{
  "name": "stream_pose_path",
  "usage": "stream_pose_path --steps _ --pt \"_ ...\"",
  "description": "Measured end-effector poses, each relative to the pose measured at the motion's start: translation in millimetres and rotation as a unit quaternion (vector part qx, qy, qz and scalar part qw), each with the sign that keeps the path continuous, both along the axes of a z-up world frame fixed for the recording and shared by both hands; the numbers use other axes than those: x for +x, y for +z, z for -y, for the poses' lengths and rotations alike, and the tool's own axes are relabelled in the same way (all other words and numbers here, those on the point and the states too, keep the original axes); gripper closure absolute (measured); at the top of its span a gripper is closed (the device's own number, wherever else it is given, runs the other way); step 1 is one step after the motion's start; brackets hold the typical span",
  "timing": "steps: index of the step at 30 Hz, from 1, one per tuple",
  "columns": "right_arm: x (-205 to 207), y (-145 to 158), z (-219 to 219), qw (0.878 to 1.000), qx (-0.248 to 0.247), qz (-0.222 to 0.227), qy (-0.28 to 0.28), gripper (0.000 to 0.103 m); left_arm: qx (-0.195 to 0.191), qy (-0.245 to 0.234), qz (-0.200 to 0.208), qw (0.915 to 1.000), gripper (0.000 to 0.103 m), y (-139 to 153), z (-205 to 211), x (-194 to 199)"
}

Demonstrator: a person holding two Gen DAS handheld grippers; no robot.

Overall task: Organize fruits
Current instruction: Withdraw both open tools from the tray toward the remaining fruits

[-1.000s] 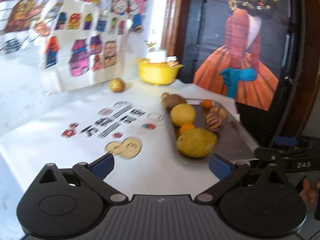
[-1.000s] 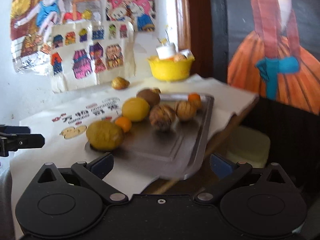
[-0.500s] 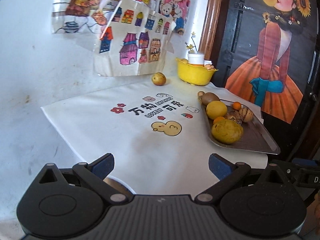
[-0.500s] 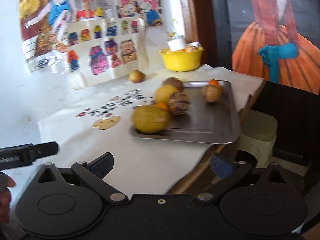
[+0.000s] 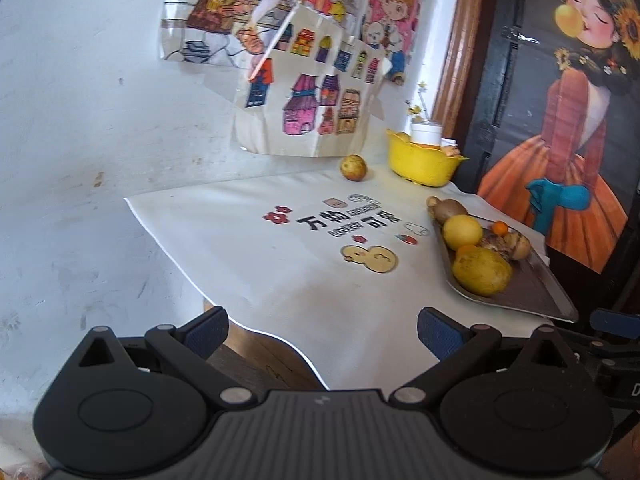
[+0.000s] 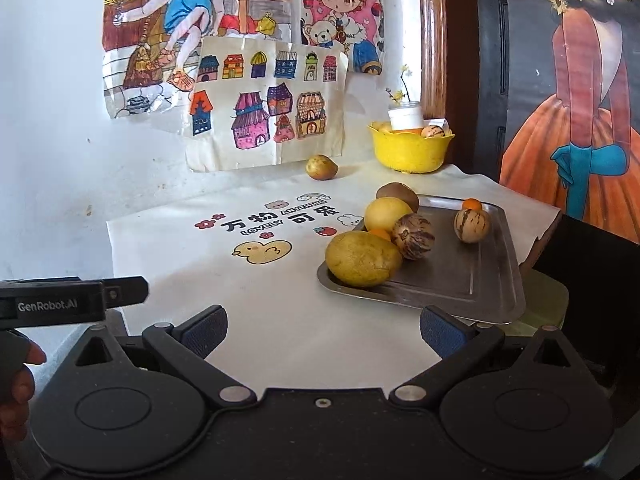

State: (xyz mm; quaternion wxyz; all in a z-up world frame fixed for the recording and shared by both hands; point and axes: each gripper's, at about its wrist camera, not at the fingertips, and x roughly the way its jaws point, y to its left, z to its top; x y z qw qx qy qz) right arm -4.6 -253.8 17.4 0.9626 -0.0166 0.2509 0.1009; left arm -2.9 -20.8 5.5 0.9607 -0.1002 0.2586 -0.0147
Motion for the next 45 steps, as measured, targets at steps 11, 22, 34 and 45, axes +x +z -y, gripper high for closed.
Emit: stream_pose_path --steps 11,22,34,45 --pt "47.6 -12.4 12.5 1.000 0.017 -0.022 -0.006 0.001 -0.020 0.052 -0.018 0.9983 0.000 -10.5 -21.0 31.9" --pt "136.8 28.1 38.7 0.998 -0.019 0.006 0.056 0.001 0.033 -0.017 0.003 0.9993 0.000 39.0 -23.9 145.3" --pt "265.4 42.4 58.7 0.997 -0.038 -0.057 0.046 0.001 0.131 -0.170 0.041 0.9758 0.000 40.8 12.3 293.4" --pt "367.3 18.8 47.6 0.992 -0.056 -0.110 0.013 0.001 0.140 -0.196 0.059 0.9688 0.000 12.2 43.0 399.0"
